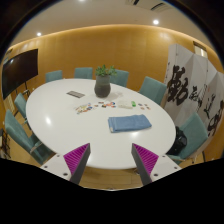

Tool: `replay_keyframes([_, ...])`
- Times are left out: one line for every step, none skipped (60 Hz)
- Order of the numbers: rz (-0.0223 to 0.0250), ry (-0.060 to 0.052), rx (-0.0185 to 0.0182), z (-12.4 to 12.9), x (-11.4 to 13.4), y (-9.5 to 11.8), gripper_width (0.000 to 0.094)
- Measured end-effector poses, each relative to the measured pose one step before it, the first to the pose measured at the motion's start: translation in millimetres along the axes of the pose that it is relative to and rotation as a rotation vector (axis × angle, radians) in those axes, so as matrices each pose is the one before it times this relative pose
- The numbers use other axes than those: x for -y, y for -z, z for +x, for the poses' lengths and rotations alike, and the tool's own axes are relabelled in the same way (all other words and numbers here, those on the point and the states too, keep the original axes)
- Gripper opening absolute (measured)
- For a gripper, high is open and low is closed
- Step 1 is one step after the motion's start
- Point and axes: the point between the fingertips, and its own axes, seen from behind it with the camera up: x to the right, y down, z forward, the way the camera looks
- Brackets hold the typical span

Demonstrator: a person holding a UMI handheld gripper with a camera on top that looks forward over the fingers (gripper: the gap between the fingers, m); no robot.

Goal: Fold towel

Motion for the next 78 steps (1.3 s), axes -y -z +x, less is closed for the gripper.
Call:
replay_keyframes([-0.00445,-0.0003,0.00179,-0.34,-1.25,-0.29,0.0871])
replay_keyframes([-0.00536,-0.001,0.00172,-0.32,-1.49,-0.68,0.0872])
replay_keyframes([-0.00583,-0.0009,0.00213,-0.19,-1.64,-1.18,0.0872])
replay_keyframes([-0.00627,-0.0008,0.00268,-0.23,-1.59,-1.85,0.0873])
replay_keyframes([-0.00548,-0.0005,0.00289,0.0,-1.48,-2.31,0.0871])
replay_keyframes([-0.00492,-0.0002,0.00316,0.09,-1.25,-2.83,0.0872])
replay_keyframes([-0.00443,-0.0004,0.00319,0.25,-0.97,-3.41,0.0871])
replay_keyframes([-0.00448,-0.0006,0.0029,0.29,-1.16,-3.62,0.0871])
replay_keyframes([-0.00436,0.0,0.00345,-0.35,-2.88,-1.35,0.087])
replay_keyframes([-0.00234,0.0007,0.00284,3.15,-3.13,-12.28,0.0872])
replay_keyframes([-0.00679,0.0006,0.002,0.38,-0.75,-5.22,0.0872])
replay_keyframes([-0.00623,0.0,0.00277,0.76,-1.08,-5.25,0.0871])
replay_keyframes([-0.00606,-0.0004,0.00363,0.25,-1.35,-5.88,0.0874])
replay_keyframes([-0.00518,-0.0013,0.00492,-0.16,-1.01,-6.3,0.087])
replay_keyframes([-0.00415,-0.0013,0.00587,-0.42,-1.01,-6.88,0.0872])
replay_keyframes([-0.00337,-0.0012,0.00606,-0.1,-0.62,-7.38,0.0871])
replay_keyframes([-0.00372,-0.0005,0.00656,-0.53,-0.73,-7.7,0.0873])
replay_keyframes([-0.00547,-0.0004,0.00653,-2.65,-0.6,-2.64,0.087])
replay_keyframes([-0.00415,0.001,0.00888,0.18,-0.25,-6.2,0.0871])
replay_keyframes([0.00091,0.002,0.00823,1.25,-1.78,-11.63,0.087])
replay_keyframes([-0.00123,0.0021,0.00665,0.19,0.59,-9.52,0.0871])
replay_keyframes([-0.001,0.0017,0.00562,0.14,1.01,-9.33,0.0871])
replay_keyframes([0.00029,0.0017,0.00471,0.42,1.52,-10.32,0.0872])
replay_keyframes([0.00225,0.001,0.00467,0.74,1.91,-10.99,0.0871])
replay_keyframes([0.00445,0.0011,0.00497,0.89,2.84,-11.25,0.0871])
replay_keyframes([0.00471,0.0016,0.00473,1.09,2.49,-12.01,0.0871])
replay_keyframes([0.0026,0.0023,0.00456,0.97,2.17,-12.0,0.0869])
replay_keyframes([-0.00379,0.0023,0.00297,0.46,4.35,-10.61,0.0869])
replay_keyframes([0.00158,0.0024,0.00375,1.82,1.29,-11.86,0.0873])
replay_keyframes([0.00464,0.0015,0.00414,2.21,2.5,-13.39,0.087])
replay_keyframes([0.00384,0.002,0.00312,1.85,2.9,-11.87,0.0871])
replay_keyframes([0.00268,0.0029,0.00211,2.08,2.8,-12.36,0.0874])
replay_keyframes([0.00018,0.0045,0.00032,2.23,2.08,-12.56,0.087])
replay_keyframes([-0.00195,0.0056,0.00012,2.52,1.94,-12.69,0.087])
replay_keyframes([-0.0006,0.006,0.0005,2.47,2.64,-12.4,0.087])
replay_keyframes([0.00296,0.0051,0.00156,1.99,3.15,-12.27,0.087])
replay_keyframes([0.00724,0.0052,0.00266,3.59,2.65,-13.32,0.0872])
replay_keyframes([0.00458,0.0034,-0.00139,1.21,4.67,-11.28,0.0872])
replay_keyframes([0.00484,0.004,-0.00124,2.71,3.03,-11.36,0.087])
replay_keyframes([0.00312,0.0045,-0.00104,2.73,2.81,-11.75,0.0871])
replay_keyframes([0.00199,0.0044,-0.00017,2.38,2.7,-11.69,0.0872])
replay_keyframes([0.00058,0.0048,0.00023,2.28,2.08,-11.65,0.0869])
replay_keyframes([-0.00029,0.0045,0.00041,2.21,1.76,-11.58,0.087])
replay_keyframes([-0.00021,0.0034,0.00012,2.09,1.86,-11.02,0.0872])
replay_keyframes([0.00104,0.0018,-0.00016,2.04,1.81,-11.26,0.0871])
replay_keyframes([0.00154,0.0011,0.00031,1.72,1.8,-11.11,0.0872])
replay_keyframes([0.00091,0.0004,0.00123,1.61,1.27,-11.01,0.0873])
replay_keyframes([-0.00044,0.0007,0.00161,1.18,0.79,-11.13,0.0875])
replay_keyframes([-0.00066,0.0017,0.00266,2.76,-1.45,-10.46,0.0876])
replay_keyframes([-0.00514,-0.0001,0.00084,0.68,0.54,-9.84,0.0876])
replay_keyframes([-0.00548,0.0003,0.00221,0.3,-0.33,-9.46,0.0876])
replay_keyframes([-0.00451,0.0007,0.0021,0.59,-0.47,-9.05,0.0877])
replay_keyframes([-0.00258,0.0015,0.00144,0.49,-0.55,-9.04,0.0876])
replay_keyframes([-0.00393,0.0018,0.00078,0.57,-0.95,-8.54,0.0876])
replay_keyframes([-0.00743,0.0022,0.00116,0.42,-1.88,-8.5,0.0876])
replay_keyframes([-0.00974,0.0023,0.00256,-0.03,-2.44,-7.27,0.0877])
replay_keyframes([-0.00314,0.0008,0.00278,-0.26,-1.64,-7.79,0.0874])
replay_keyframes([-0.00013,-0.0015,0.00232,-0.2,-0.01,-5.77,0.0873])
replay_keyframes([0.00393,-0.0003,0.00213,0.77,-1.29,-4.27,0.0869])
replay_keyframes([0.00042,0.0004,-0.00008,0.45,-1.18,-5.01,0.0862])
replay_keyframes([-0.0059,0.0049,-0.00131,0.8,-2.78,-4.36,0.0857])
replay_keyframes([0.00025,0.011,-0.00079,0.31,-0.11,-1.15,0.0861])
replay_keyframes([0.02943,0.0044,-0.0003,0.49,6.87,-1.98,0.0832])
replay_keyframes([0.00277,0.0092,-0.00416,0.76,1.13,-3.56,0.0801])
replay_keyframes([-0.00141,0.0096,-0.00122,0.29,-0.75,-0.53,0.0761])
replay_keyframes([0.00926,0.0035,0.00241,-0.69,0.8,0.32,0.0723])
replay_keyframes([0.00065,0.0041,0.00129,-0.25,-0.15,0.08,0.0682])
replay_keyframes([0.00069,0.0055,-0.00035,0.51,0.08,0.1,0.0628])
replay_keyframes([0.00398,0.0065,0.00057,0.25,0.59,-0.05,0.0565])
replay_keyframes([0.00215,0.0086,-0.00002,0.33,0.07,-0.18,0.0493])
replay_keyframes([0.00284,0.0101,-0.00124,0.33,0.15,-0.56,0.0407])
replay_keyframes([0.00287,0.0116,-0.00172,0.76,0.26,-0.3,0.0283])
replay_keyframes([0.00153,0.0117,-0.0046,1.47,-0.01,-0.78,0.0217])
replay_keyframes([0.00041,0.0104,-0.01151,3.94,0.26,-2.88,0.015])
replay_keyframes([-0.00118,0.0103,-0.01502,3.26,0.3,-0.44,0.0083])
replay_keyframes([-0.00036,0.0059,-0.00057,0.36,0.11,-0.23,0.0079])
replay_keyframes([-0.00459,0.0083,0.00134,-0.09,-0.9,-0.31,0.0079])
replay_keyframes([-0.003,0.0153,-0.00072,0.05,0.07,0.02,0.0072])
